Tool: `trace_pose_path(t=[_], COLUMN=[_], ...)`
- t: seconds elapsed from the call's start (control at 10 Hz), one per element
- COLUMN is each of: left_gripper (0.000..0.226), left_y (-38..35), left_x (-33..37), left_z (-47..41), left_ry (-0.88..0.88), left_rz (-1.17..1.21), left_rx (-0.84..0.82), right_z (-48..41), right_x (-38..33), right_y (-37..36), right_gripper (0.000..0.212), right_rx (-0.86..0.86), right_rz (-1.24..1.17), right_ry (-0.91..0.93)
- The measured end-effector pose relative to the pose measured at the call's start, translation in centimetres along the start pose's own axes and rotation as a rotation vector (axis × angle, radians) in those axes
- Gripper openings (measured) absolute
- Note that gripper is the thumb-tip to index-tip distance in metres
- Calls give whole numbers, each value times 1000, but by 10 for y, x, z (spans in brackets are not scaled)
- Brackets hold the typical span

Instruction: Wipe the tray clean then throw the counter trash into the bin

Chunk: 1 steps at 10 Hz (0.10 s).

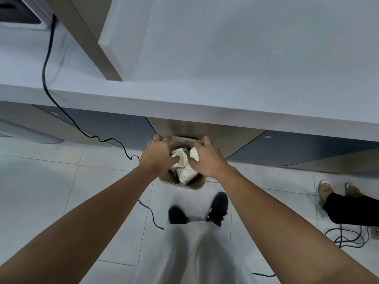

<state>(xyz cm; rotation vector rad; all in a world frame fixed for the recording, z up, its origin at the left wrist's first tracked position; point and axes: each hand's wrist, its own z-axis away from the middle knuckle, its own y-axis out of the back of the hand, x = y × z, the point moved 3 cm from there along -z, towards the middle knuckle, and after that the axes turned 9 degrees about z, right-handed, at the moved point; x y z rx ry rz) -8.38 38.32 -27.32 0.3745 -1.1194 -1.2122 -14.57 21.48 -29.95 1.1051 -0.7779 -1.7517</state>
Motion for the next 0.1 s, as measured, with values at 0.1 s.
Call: trace_pose_path(t=[0.1], left_gripper=[62], left_y=[20], left_x=[10], left_z=[13], left_ry=[-25], left_rz=[16], left_rx=[0], right_z=[9], right_x=[-6], right_y=[24], right_gripper=[42], right_rx=[64], right_rz=[-28], right_ry=[5])
